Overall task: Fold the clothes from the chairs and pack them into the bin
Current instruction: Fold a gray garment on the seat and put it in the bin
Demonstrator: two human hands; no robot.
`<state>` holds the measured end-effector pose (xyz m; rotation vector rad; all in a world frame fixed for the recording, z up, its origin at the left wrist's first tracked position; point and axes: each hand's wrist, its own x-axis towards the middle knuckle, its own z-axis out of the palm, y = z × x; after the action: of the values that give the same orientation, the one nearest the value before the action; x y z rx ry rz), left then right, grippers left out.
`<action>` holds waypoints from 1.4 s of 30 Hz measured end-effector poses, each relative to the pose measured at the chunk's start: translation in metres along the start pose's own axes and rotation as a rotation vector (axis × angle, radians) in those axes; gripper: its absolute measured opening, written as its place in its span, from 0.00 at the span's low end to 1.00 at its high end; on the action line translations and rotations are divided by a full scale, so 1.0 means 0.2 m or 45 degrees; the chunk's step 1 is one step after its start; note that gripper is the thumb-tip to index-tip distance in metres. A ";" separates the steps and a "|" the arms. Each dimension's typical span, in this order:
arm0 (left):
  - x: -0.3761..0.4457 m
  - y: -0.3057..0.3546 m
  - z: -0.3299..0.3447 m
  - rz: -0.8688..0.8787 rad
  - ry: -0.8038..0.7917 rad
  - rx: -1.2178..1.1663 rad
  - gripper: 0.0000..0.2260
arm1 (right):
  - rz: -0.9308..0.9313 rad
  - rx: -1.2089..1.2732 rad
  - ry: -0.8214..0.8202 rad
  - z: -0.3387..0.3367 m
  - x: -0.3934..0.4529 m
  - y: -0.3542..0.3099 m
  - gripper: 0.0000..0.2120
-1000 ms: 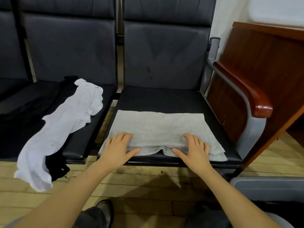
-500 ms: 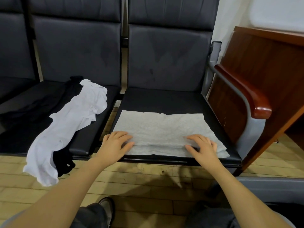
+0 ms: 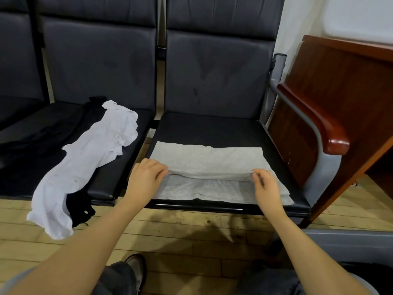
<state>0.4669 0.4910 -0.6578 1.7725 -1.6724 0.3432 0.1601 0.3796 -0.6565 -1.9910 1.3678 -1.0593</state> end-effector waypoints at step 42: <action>-0.02 0.27 0.13 -0.277 -0.972 0.308 0.38 | 0.026 -0.931 -0.532 0.04 -0.07 0.02 0.28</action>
<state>0.4086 0.4797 -0.6641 2.4374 -1.9545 -0.2873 0.1617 0.3907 -0.6683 -2.4900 1.6600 -0.0779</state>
